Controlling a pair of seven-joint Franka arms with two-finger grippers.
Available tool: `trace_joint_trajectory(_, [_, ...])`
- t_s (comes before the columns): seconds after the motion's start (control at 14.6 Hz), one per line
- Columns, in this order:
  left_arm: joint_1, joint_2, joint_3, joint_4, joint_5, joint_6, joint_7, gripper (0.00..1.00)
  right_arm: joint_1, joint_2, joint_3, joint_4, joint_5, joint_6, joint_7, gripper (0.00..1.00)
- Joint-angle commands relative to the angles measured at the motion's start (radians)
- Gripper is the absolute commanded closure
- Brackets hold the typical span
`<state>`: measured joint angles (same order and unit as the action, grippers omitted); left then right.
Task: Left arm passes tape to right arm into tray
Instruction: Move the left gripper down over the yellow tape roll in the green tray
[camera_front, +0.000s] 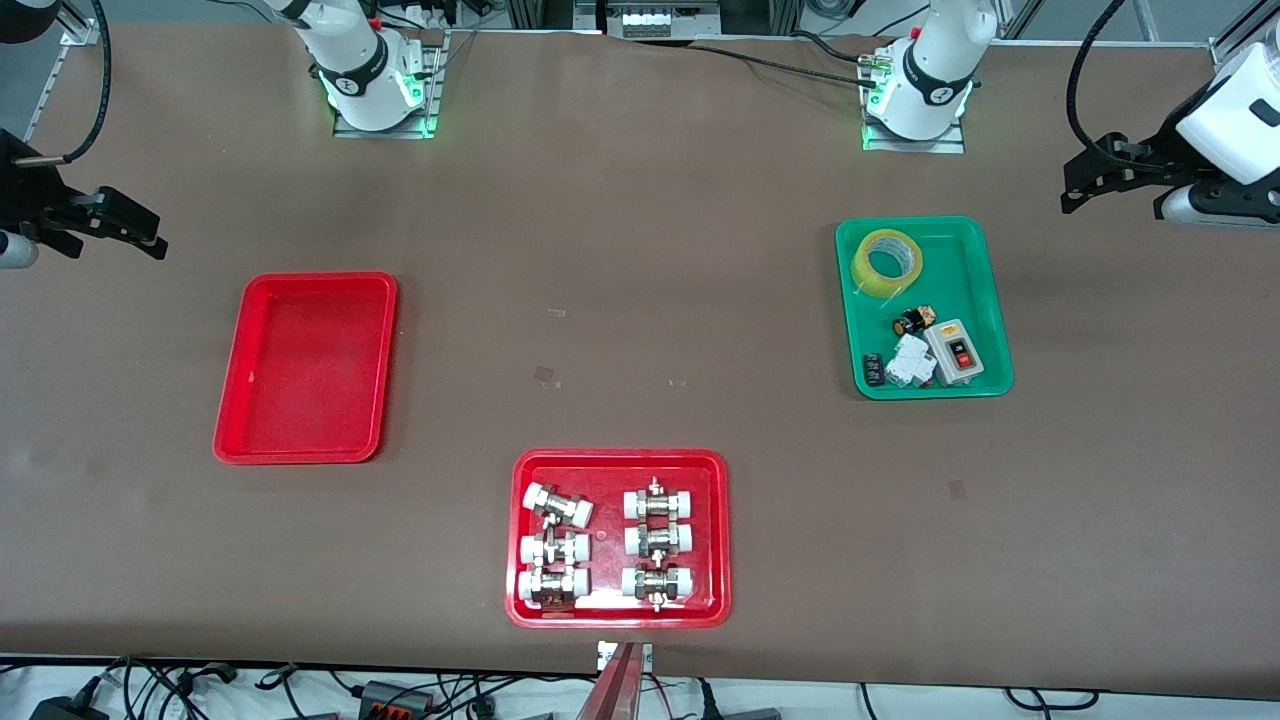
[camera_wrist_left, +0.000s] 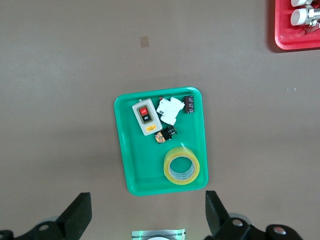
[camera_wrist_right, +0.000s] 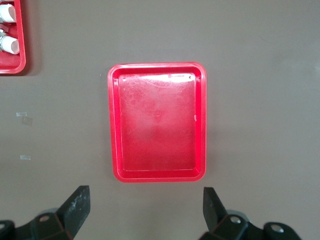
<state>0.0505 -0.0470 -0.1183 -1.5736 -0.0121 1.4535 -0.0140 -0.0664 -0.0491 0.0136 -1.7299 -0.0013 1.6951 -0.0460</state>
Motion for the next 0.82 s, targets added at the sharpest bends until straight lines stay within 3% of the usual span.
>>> trace_joint_trajectory(0.0, [0.005,0.015,0.0,0.033,-0.008,-0.019,0.025,0.0,-0.007,-0.02,0.006,0.0,0.004,-0.017,-0.014,0.0])
trace_joint_trajectory(0.41, [0.005,0.032,0.0,0.026,-0.008,-0.027,0.014,0.0,-0.009,-0.018,0.005,0.001,0.006,-0.014,-0.014,0.0])
trace_joint_trajectory(0.75, [0.005,0.151,-0.008,-0.089,-0.022,-0.061,0.012,0.0,-0.01,-0.015,0.005,0.004,0.007,-0.014,-0.005,0.0])
